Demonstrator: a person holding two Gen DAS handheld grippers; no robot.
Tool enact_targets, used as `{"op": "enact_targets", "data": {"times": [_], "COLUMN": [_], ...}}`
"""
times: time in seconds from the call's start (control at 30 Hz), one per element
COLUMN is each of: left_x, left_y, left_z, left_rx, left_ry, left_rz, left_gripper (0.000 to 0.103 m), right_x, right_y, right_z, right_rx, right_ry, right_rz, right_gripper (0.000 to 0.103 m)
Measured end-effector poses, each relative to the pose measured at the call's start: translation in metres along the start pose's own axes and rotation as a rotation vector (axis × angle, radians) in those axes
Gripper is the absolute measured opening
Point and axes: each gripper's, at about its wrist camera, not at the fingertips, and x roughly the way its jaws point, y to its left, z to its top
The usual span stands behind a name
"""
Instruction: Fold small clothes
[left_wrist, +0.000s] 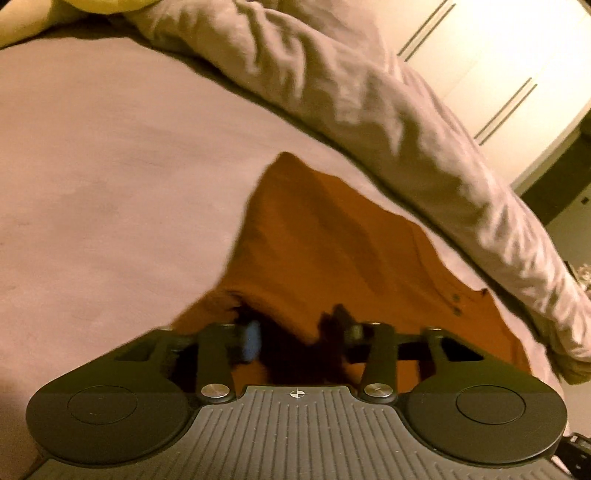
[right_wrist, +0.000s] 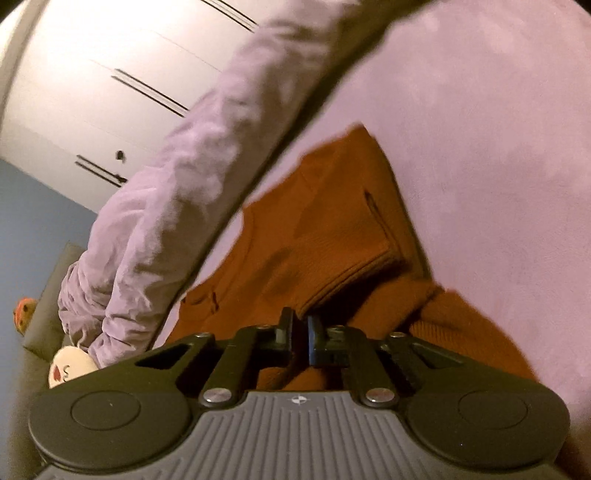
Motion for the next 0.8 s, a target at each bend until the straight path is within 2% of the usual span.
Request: {"op": "enact_targets", "data": {"times": [0.07,0.13,0.2,0.3,0.37,0.4,0.47,0.5,0.57,0.6,0.63,0.7,0.8], "left_x": [0.0,0.001,0.0,-0.01,-0.025,-0.034,-0.057,-0.068,-0.092,-0.106,-0.118,-0.141,-0.164], "left_y": [0.005,0.006,0.002,-0.005,-0.008,-0.01,-0.013,-0.012,-0.01,-0.006,-0.001,0.011,0.03], "left_z": [0.0,0.001,0.003,0.005,0.001,-0.003,-0.014,-0.021,-0.038,-0.049,-0.056,-0.074,-0.096], "left_rx": [-0.003,0.007,0.038,0.094,0.144,0.18,0.254,0.288,0.365,0.4,0.414,0.424,0.403], "left_ry": [0.003,0.012,0.031,0.059,0.058,0.058,0.053,0.053,0.052,0.053,0.057,0.07,0.11], "left_rz": [-0.001,-0.006,0.004,0.002,0.017,0.025,0.055,0.073,0.119,0.15,0.171,0.193,0.205], "left_gripper": [0.031,0.031,0.032,0.053,0.075,0.079,0.095,0.097,0.097,0.097,0.098,0.098,0.1], "right_x": [-0.003,0.002,0.007,-0.001,-0.011,-0.018,-0.038,-0.049,-0.076,-0.09,-0.106,-0.133,-0.172], "right_y": [0.002,-0.001,-0.008,-0.002,0.003,0.005,0.006,0.005,0.0,-0.002,-0.006,-0.013,-0.029], "right_z": [-0.001,-0.001,-0.002,-0.001,-0.002,-0.004,-0.01,-0.016,-0.031,-0.039,-0.05,-0.068,-0.093], "right_rx": [-0.067,-0.132,-0.159,-0.215,-0.25,-0.27,-0.31,-0.331,-0.358,-0.374,-0.394,-0.423,-0.427], "right_ry": [-0.026,-0.023,0.0,-0.006,-0.019,-0.029,-0.041,-0.037,-0.023,-0.012,-0.002,0.014,0.051], "right_rz": [-0.044,-0.146,-0.163,-0.2,-0.23,-0.237,-0.294,-0.311,-0.295,-0.291,-0.293,-0.319,-0.343], "right_gripper": [0.006,0.006,0.004,0.004,0.003,0.003,0.01,0.012,0.014,0.017,0.019,0.031,0.033]}}
